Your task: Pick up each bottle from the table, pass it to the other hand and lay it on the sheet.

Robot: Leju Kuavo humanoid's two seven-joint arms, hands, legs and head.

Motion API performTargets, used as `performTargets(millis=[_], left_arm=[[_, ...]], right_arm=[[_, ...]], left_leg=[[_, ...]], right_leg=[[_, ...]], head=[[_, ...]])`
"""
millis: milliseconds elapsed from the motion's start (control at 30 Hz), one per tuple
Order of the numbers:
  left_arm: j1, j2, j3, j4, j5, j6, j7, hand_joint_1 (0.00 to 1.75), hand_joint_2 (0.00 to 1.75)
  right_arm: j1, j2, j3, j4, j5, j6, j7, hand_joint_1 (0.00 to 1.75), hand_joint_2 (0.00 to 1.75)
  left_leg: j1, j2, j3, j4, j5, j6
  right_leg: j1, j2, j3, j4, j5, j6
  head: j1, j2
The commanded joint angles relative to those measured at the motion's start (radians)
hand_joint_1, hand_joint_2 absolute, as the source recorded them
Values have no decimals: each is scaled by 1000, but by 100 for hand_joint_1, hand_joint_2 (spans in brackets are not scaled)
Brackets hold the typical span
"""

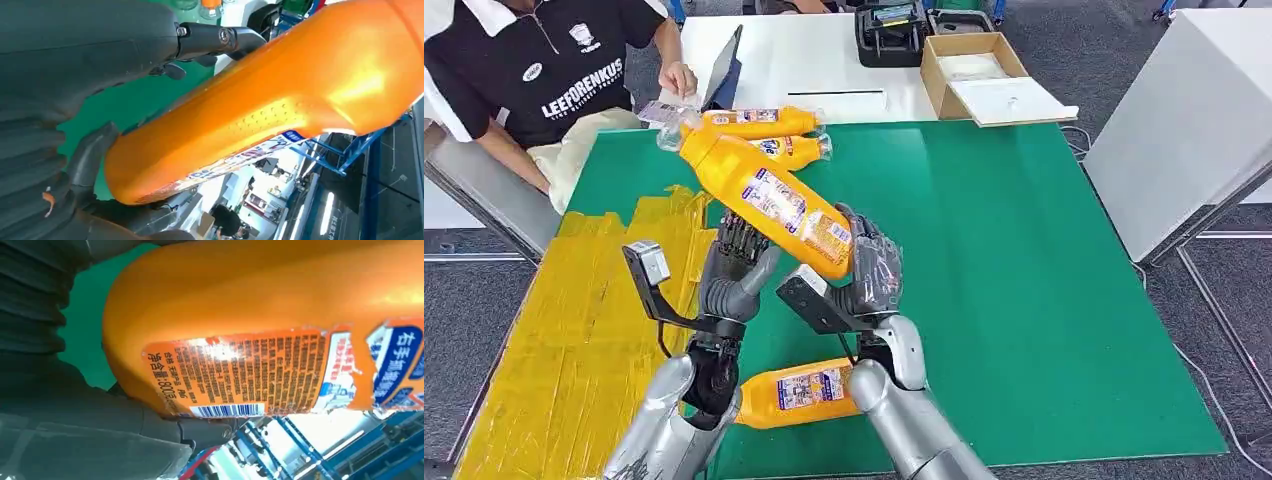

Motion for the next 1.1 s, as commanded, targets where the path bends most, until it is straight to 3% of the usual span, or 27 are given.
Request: performTargets(millis=[33, 467, 500, 567, 667, 867, 900, 1100], left_arm=[[-56, 26, -8, 61, 1, 3, 11, 0, 175], [-60, 18, -11, 81, 3, -7, 20, 0, 175], [-63, 17, -12, 84, 4, -10, 21, 0, 175], [-74, 12, -11, 96, 5, -14, 23, 0, 175], [-65, 11, 1, 107, -2, -15, 16, 0, 175], [-33, 17, 28, 84, -10, -22, 0, 0, 175], [-35, 16, 27, 83, -10, -22, 0, 0, 175], [-36, 14, 27, 82, -10, -22, 0, 0, 175]], right_arm=[[-78, -10, 136, 140, -18, 14, 10, 175, 175], [-81, -15, 200, 172, -1, -2, 38, 175, 175], [-80, -13, 210, 180, 1, 10, 40, 175, 175], [-69, -9, 222, 176, -122, 199, -1, 175, 175], [-39, -9, 281, 191, -177, 312, -22, 175, 175], [-19, -24, 324, 207, -194, 375, -33, 175, 175], [-21, -25, 324, 207, -194, 375, -33, 175, 175], [-25, -24, 323, 205, -194, 376, -33, 175, 175]], left_leg=[[0, 0, 3, 0, -1, -2], [0, -2, 5, 0, -1, -2], [0, -2, 4, 0, -1, -2], [0, -2, 4, 0, -1, -2], [0, -2, 5, 0, -1, -2], [0, -2, 10, -1, -4, -4], [0, -3, 5, -1, -1, -2], [0, -4, 4, 0, -1, -2]], right_leg=[[0, -1, 3, 0, -1, 0], [0, -4, 5, 0, -2, 0], [0, -4, 4, 0, -2, 0], [0, -4, 4, -1, -2, 0], [0, -4, 5, -1, -2, 0], [0, -5, 11, -1, -5, 0], [0, -4, 5, -1, -2, 0], [0, -5, 4, -1, -2, 0]], head=[[0, 0], [-1, 0], [0, 0], [0, 0], [0, 0], [-1, 0], [0, 0], [0, 0]])
